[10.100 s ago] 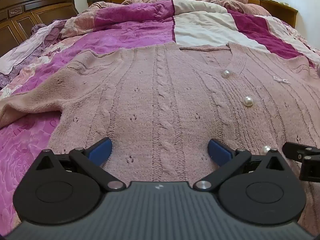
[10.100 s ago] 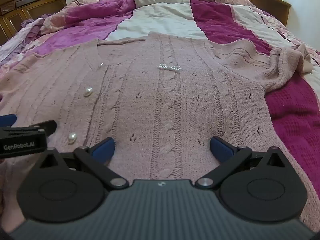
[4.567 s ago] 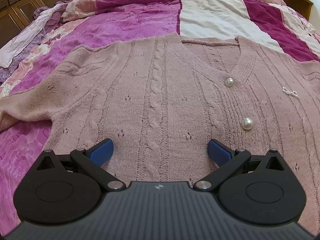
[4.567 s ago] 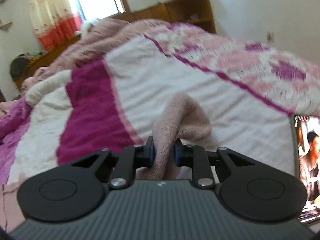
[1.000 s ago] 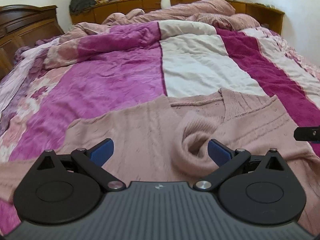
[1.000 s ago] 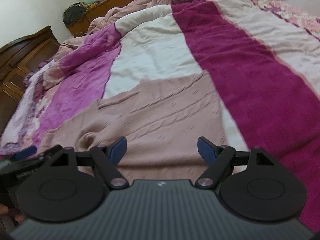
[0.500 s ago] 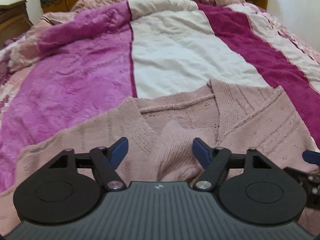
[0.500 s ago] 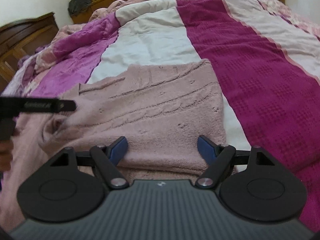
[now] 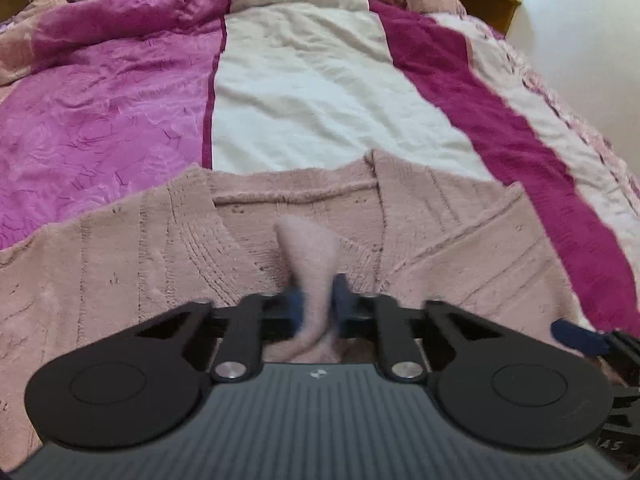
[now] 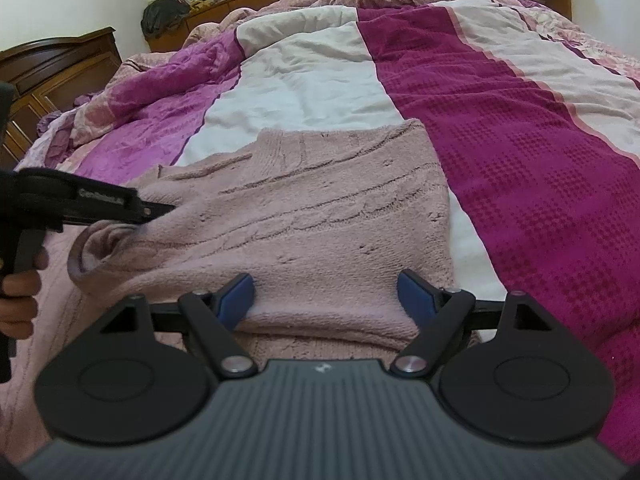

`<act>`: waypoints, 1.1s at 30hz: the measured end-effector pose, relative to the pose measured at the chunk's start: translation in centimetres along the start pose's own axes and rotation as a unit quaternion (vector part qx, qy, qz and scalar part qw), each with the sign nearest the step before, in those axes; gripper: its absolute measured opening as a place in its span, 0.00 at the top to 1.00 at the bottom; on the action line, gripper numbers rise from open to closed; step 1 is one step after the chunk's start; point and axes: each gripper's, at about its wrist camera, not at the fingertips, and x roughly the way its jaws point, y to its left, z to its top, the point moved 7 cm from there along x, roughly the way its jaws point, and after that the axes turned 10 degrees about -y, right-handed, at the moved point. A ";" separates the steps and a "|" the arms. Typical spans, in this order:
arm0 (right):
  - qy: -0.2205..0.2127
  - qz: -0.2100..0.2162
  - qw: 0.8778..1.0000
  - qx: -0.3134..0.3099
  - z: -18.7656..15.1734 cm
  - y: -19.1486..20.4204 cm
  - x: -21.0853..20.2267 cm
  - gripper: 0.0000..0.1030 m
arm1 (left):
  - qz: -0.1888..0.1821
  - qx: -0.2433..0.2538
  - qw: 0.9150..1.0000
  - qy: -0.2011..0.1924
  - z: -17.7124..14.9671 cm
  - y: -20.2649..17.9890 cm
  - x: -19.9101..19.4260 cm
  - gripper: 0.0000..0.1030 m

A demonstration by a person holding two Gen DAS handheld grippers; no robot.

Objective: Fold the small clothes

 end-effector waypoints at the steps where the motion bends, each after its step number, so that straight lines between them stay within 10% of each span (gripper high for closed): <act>1: 0.000 0.000 1.000 0.000 0.0 0.0 0.0 0.21 | 0.004 0.001 1.000 -0.010 0.2 0.0 -0.5 0.89; 14: 0.000 0.000 1.000 0.001 0.0 0.1 -0.1 0.20 | 0.187 -0.084 0.970 -0.128 -0.8 9.6 -13.0 0.90; 22: 0.002 -0.003 1.000 -0.005 0.0 0.2 -0.1 0.20 | 0.145 -0.163 0.974 -0.064 -7.9 12.0 -13.9 0.84; 33: 0.016 -0.005 1.000 -0.008 0.3 0.3 0.0 0.20 | 0.138 -0.145 0.974 -0.110 -8.3 12.3 -18.4 0.47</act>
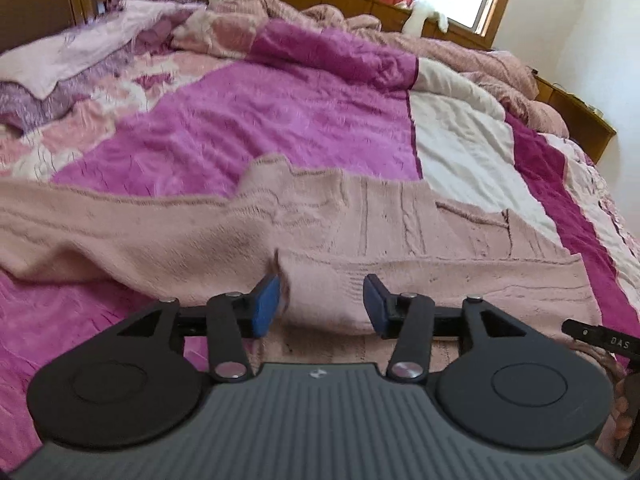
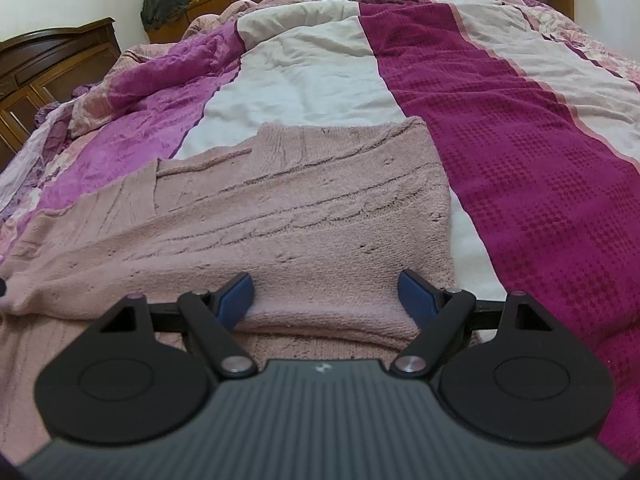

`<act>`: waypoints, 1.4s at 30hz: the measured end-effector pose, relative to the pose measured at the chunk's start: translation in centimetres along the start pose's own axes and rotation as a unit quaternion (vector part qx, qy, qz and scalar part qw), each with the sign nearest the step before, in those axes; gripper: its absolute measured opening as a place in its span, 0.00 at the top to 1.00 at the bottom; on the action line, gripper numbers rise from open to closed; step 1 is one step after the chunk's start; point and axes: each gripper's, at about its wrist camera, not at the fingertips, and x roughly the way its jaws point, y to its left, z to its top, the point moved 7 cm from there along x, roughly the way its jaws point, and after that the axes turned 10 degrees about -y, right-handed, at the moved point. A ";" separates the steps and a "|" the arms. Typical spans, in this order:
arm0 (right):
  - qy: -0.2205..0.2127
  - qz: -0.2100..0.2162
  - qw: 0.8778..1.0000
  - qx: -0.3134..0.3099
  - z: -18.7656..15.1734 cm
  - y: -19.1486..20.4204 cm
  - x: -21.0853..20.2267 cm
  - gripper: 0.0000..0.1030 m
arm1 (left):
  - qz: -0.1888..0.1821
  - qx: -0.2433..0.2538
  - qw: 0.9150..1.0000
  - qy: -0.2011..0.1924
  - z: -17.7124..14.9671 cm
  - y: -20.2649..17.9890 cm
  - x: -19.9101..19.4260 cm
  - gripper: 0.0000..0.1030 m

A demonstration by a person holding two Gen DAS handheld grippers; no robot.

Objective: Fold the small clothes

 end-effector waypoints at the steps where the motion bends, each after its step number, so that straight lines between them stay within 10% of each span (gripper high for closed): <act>1: 0.003 0.000 1.000 0.001 0.1 0.0 -0.1 0.20 | -0.005 0.001 1.000 -0.001 0.3 0.1 -0.1 0.47; 25: 0.030 0.004 1.000 -0.002 1.4 -0.1 0.1 0.21 | -0.056 0.053 0.996 0.048 -0.5 -0.4 5.8 0.61; 27: 0.023 0.006 1.000 0.001 2.1 -0.3 0.0 0.22 | -0.056 0.050 0.996 0.046 -0.3 -0.3 6.7 0.69; 28: 0.018 0.006 1.000 0.001 2.5 -0.4 0.0 0.22 | -0.055 0.053 0.996 0.040 0.1 -0.4 6.9 0.92; 40: 0.006 -0.040 0.999 0.010 6.4 -5.9 7.2 0.22 | -0.055 0.018 0.998 -0.008 4.5 -0.8 8.3 0.95; 42: -0.001 -0.013 1.000 0.027 6.1 -6.1 7.7 0.52 | -0.065 0.004 0.998 -0.017 4.9 -0.9 7.4 0.95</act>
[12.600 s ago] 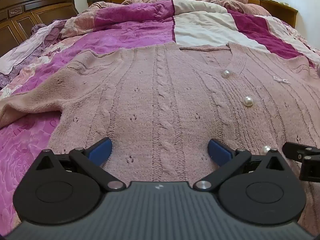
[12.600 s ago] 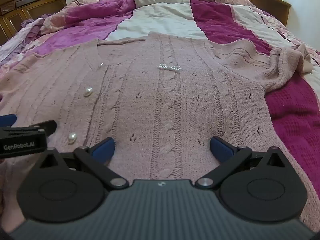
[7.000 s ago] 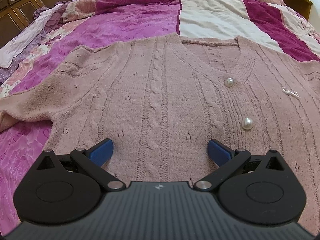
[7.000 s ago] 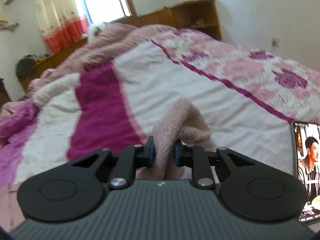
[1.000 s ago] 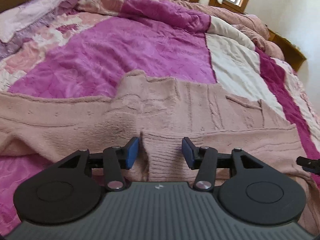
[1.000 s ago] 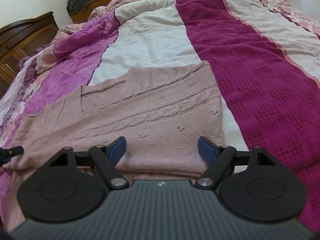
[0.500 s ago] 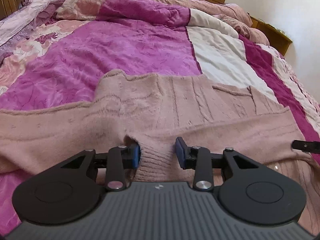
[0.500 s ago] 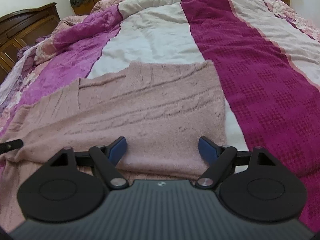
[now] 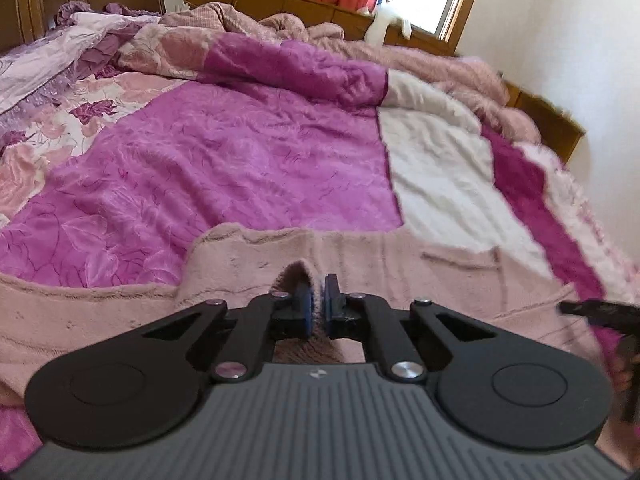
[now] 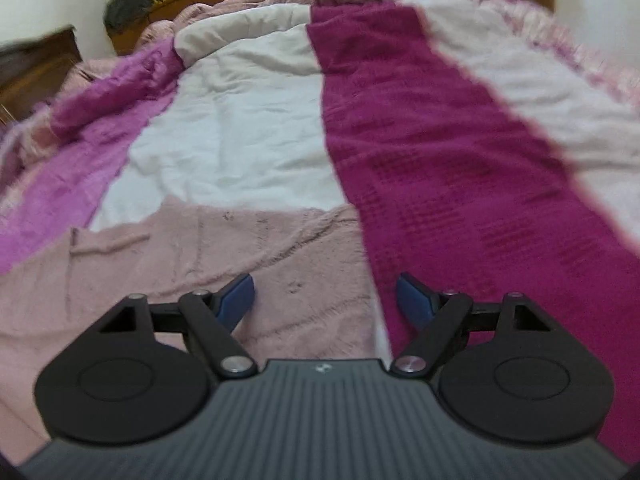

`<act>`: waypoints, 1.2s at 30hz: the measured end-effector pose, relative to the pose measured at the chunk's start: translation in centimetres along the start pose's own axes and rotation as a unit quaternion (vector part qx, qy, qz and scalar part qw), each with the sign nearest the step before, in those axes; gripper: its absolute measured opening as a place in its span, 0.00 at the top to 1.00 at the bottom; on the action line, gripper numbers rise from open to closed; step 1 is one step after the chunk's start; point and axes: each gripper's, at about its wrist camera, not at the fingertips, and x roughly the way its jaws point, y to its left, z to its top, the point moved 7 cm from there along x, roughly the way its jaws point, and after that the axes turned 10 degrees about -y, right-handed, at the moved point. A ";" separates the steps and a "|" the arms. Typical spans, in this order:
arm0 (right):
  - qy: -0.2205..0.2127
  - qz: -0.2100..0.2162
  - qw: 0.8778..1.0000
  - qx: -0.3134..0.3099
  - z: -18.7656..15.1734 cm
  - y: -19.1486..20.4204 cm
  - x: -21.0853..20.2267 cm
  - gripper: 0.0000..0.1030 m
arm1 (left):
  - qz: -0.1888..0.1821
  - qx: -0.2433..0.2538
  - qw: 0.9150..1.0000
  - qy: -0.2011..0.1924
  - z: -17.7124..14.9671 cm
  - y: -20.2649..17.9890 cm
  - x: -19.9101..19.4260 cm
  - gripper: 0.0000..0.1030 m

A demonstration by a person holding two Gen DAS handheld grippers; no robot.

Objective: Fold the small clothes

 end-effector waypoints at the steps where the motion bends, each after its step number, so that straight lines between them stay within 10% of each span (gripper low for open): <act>1: -0.006 0.002 1.000 -0.004 -0.1 0.1 0.0 0.76 | -0.001 -0.002 1.000 -0.010 0.5 -0.2 -0.6 0.95; 8: -0.059 -0.035 0.996 -0.050 -0.6 1.1 0.0 0.80 | 0.115 0.093 0.989 0.009 2.2 0.3 0.4 0.94; 19: -0.053 -0.023 0.998 -0.026 -0.6 0.6 -0.1 0.78 | 0.021 0.073 0.994 0.083 -1.3 -0.9 0.8 0.85; 23: -0.051 -0.024 0.998 -0.030 -0.7 0.7 -0.1 0.76 | 0.052 0.069 0.992 0.091 -2.5 0.4 1.3 0.55; 36: -0.051 -0.025 0.998 -0.038 -0.8 0.9 -0.1 0.74 | 0.039 0.063 0.993 0.091 -3.5 1.8 3.6 0.45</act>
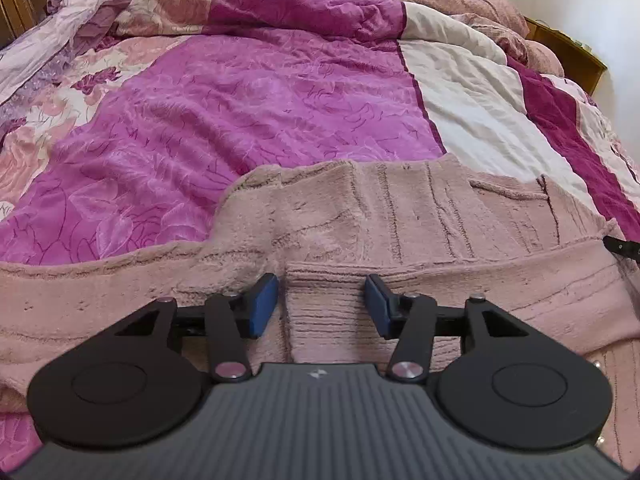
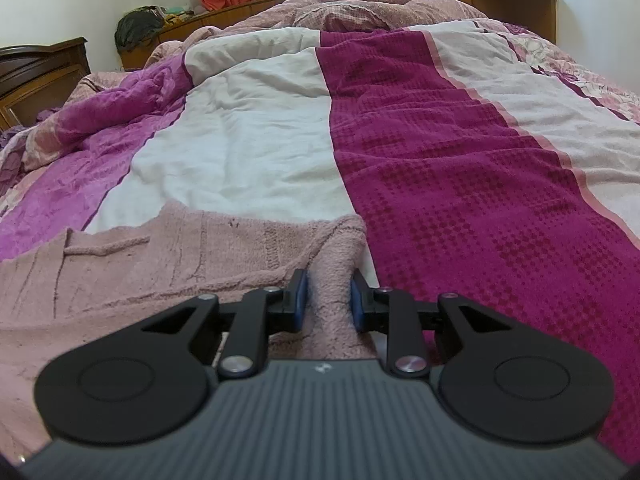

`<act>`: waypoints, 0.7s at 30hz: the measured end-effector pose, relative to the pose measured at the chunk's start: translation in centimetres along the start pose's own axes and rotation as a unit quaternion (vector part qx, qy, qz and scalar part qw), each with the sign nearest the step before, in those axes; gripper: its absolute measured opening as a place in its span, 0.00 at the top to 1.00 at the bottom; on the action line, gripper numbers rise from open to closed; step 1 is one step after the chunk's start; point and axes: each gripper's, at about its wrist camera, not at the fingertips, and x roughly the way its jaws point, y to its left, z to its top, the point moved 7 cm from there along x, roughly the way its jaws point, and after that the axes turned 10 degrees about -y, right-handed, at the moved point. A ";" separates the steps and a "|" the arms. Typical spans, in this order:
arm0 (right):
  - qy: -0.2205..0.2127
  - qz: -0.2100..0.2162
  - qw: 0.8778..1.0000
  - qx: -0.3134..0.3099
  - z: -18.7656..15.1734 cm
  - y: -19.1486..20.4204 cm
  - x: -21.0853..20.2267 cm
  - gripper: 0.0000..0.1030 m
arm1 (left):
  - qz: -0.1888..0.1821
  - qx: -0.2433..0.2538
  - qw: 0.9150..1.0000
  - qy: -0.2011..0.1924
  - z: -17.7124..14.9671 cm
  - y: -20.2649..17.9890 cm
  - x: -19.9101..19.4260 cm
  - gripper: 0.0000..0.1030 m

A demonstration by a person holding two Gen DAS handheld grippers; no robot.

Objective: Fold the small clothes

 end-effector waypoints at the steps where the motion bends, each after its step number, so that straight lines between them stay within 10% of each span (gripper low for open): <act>1: 0.000 0.000 1.000 0.001 0.0 0.0 0.0 0.74 | -0.001 0.003 1.000 -0.003 0.0 -0.2 0.0 0.46; 4: -0.010 0.004 1.000 0.004 0.1 -0.1 -0.3 0.76 | -0.046 -0.005 0.999 -0.017 0.4 -1.2 -0.6 0.89; 11: -0.065 -0.009 0.997 0.029 0.7 -0.9 -1.5 0.85 | -0.043 -0.035 0.994 -0.091 4.1 -1.7 -2.0 0.89; 18: -0.049 -0.021 0.998 0.043 0.8 -1.6 -0.5 0.86 | 0.032 -0.028 0.999 -0.008 2.9 -0.5 4.2 0.86; 21: -0.038 -0.016 0.998 0.043 1.0 -1.6 -0.7 0.84 | 0.039 -0.025 0.999 -0.016 3.3 -0.5 3.8 0.66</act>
